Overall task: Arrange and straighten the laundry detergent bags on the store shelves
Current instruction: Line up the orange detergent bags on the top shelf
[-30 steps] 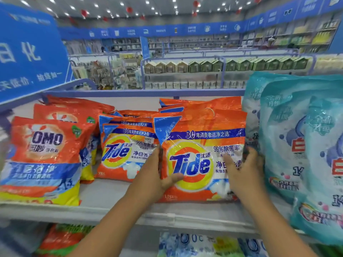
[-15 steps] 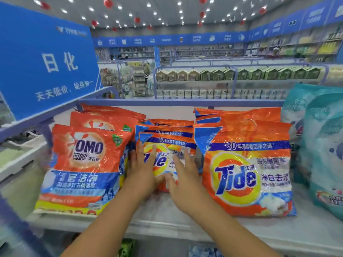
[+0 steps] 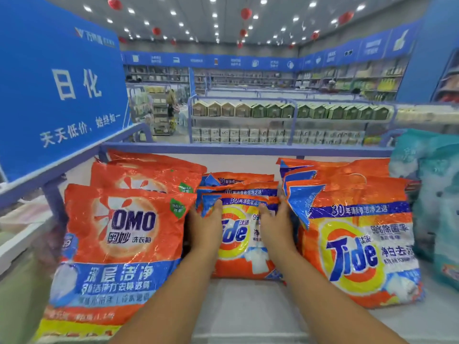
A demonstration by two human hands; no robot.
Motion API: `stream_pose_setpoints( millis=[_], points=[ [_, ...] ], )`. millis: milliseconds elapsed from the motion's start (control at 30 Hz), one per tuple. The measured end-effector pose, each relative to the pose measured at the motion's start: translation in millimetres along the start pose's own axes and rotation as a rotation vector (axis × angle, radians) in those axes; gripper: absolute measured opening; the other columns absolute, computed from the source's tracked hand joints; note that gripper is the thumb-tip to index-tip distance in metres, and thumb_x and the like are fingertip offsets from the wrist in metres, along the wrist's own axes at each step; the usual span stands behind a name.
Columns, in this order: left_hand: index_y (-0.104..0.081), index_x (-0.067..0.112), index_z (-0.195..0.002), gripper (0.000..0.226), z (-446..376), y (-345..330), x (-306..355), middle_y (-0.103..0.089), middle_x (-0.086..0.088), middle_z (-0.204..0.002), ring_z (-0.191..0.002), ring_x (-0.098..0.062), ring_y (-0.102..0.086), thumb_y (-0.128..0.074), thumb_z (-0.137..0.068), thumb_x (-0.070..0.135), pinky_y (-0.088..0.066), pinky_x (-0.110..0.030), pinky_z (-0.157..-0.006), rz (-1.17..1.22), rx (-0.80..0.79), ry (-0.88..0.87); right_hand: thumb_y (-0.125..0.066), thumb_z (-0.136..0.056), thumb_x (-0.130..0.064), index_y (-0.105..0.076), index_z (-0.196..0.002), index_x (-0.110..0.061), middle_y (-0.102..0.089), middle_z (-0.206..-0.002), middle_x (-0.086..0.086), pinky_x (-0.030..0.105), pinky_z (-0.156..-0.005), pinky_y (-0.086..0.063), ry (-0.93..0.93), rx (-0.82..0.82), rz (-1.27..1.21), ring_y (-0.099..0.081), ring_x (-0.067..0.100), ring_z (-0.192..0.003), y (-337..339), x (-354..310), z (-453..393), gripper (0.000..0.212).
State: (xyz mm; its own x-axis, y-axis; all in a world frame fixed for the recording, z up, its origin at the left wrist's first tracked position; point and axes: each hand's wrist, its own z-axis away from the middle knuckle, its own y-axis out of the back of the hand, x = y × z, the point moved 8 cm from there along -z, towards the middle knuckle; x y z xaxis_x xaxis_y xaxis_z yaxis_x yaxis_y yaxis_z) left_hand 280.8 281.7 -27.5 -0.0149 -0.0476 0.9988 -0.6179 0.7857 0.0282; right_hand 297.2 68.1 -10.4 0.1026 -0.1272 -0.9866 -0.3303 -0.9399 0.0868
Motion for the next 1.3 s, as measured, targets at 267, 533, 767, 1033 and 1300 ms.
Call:
stream_pose_setpoints(
  millis=[267,533,767,1033,1300],
  points=[
    [-0.068,0.035,-0.095,0.061,-17.8,-15.2,8.9,-0.075,0.015,-0.091,-0.086,-0.017,-0.073,-0.07,-0.06,0.084,-0.058,-0.046,-0.089,0.105,-0.024,0.048,-0.059,-0.096,-0.049,-0.03,-0.153,-0.045,-0.038,-0.154,-0.012,0.036,-0.1,-0.052,0.027,-0.001,-0.008,-0.043,0.016,-0.137,-1.1,-14.5,-5.9,0.064],
    [-0.066,0.024,-0.079,0.039,-9.7,-15.4,26.9,-0.074,0.002,-0.069,-0.067,-0.027,-0.075,-0.076,-0.077,0.062,-0.063,-0.045,-0.075,0.082,-0.111,0.151,-0.061,-0.089,-0.06,-0.032,-0.14,-0.056,-0.05,-0.142,-0.008,0.05,-0.081,-0.062,-0.102,-0.083,-0.059,-0.062,0.025,-0.118,-14.5,-7.9,-16.5,0.059],
    [-0.066,0.032,-0.096,0.02,-13.6,-20.7,27.9,-0.076,0.001,-0.08,-0.068,-0.026,-0.076,-0.076,-0.085,0.046,-0.064,-0.05,-0.074,0.146,-0.194,0.159,-0.053,-0.103,-0.032,-0.027,-0.154,-0.039,-0.037,-0.144,-0.02,0.012,-0.054,-0.052,-0.043,-0.15,-0.052,-0.054,-0.007,-0.089,-15.6,-15.1,-27.0,0.057],
    [-0.055,0.036,-0.135,0.049,-13.6,-21.6,30.9,-0.073,-0.002,-0.105,-0.084,-0.027,-0.075,-0.066,-0.091,0.055,-0.064,-0.045,-0.073,0.111,-0.217,0.105,-0.045,-0.107,-0.019,-0.028,-0.156,-0.029,-0.043,-0.11,-0.029,0.008,-0.046,-0.045,-0.028,-0.206,-0.037,-0.049,-0.007,-0.071,-12.3,-28.9,-22.2,0.053],
    [-0.043,0.032,-0.067,0.045,-10.2,-7.8,35.4,-0.063,-0.004,-0.079,-0.073,-0.03,-0.066,-0.043,-0.098,0.064,-0.057,-0.043,-0.079,-0.046,-0.101,0.113,-0.037,-0.108,-0.038,-0.024,-0.156,-0.039,-0.044,-0.122,-0.009,0.02,-0.053,-0.043,-0.071,-0.143,0.02,-0.05,0.001,-0.08,-10.1,-29.6,-20.7,0.05]
  ],
)
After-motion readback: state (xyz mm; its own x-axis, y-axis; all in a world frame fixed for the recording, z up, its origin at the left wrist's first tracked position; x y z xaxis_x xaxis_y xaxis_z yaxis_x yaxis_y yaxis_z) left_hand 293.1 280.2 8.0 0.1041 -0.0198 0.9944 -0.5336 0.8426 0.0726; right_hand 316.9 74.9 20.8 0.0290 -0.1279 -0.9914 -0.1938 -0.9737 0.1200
